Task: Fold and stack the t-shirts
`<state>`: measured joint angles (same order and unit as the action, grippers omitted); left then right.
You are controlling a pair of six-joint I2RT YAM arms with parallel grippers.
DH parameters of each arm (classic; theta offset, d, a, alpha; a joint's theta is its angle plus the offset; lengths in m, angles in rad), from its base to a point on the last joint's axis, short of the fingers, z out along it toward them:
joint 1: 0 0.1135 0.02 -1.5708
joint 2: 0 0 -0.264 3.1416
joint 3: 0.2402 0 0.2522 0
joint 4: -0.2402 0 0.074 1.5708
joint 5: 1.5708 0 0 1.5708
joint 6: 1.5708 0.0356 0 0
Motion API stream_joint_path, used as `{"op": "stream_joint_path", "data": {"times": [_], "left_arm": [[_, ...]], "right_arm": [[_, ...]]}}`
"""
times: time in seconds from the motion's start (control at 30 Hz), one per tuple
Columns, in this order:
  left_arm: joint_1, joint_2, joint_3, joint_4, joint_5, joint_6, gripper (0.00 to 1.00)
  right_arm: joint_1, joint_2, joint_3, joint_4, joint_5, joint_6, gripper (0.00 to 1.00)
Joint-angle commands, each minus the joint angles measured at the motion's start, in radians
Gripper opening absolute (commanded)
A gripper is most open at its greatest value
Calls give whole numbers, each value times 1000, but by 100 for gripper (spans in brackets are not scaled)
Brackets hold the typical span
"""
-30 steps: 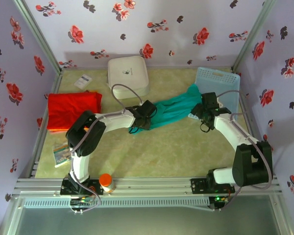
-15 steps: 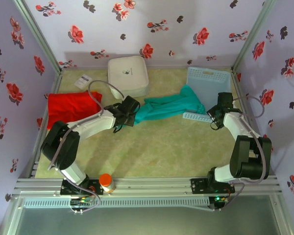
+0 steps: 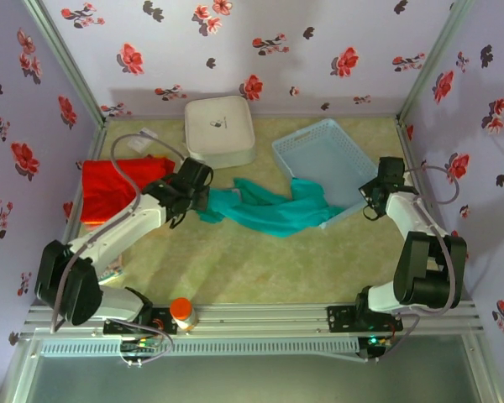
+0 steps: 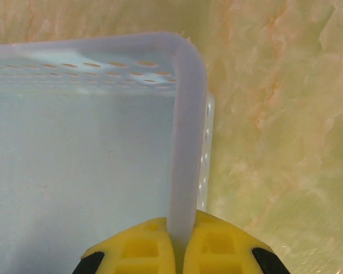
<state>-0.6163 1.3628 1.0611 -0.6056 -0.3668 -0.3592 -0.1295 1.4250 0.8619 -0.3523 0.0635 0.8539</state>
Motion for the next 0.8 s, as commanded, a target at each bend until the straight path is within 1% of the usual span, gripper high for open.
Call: {"op": "stream_joint_path", "data": {"times": [0.0, 0.2, 0.37, 0.47, 0.57, 0.7, 0.77], "left_arm": [[14, -50, 17, -78, -28, 17, 2], [26, -116, 1, -106, -13, -2, 2], [26, -113, -35, -99, 35, -36, 3], [26, -106, -64, -87, 46, -51, 3], [27, -95, -85, -72, 61, -61, 4], [25, -69, -92, -59, 96, -67, 7], [27, -56, -92, -65, 95, -63, 12]], "right_arm": [[-32, -1, 42, -73, 73, -27, 0], [-95, 2, 85, -77, 85, 4, 0], [-166, 36, 143, -86, 83, 17, 0], [-200, 67, 174, -81, 94, 8, 0], [-238, 124, 206, -68, 89, 4, 0], [-273, 215, 273, -69, 68, -11, 0], [-280, 245, 296, -68, 51, -23, 1]]}}
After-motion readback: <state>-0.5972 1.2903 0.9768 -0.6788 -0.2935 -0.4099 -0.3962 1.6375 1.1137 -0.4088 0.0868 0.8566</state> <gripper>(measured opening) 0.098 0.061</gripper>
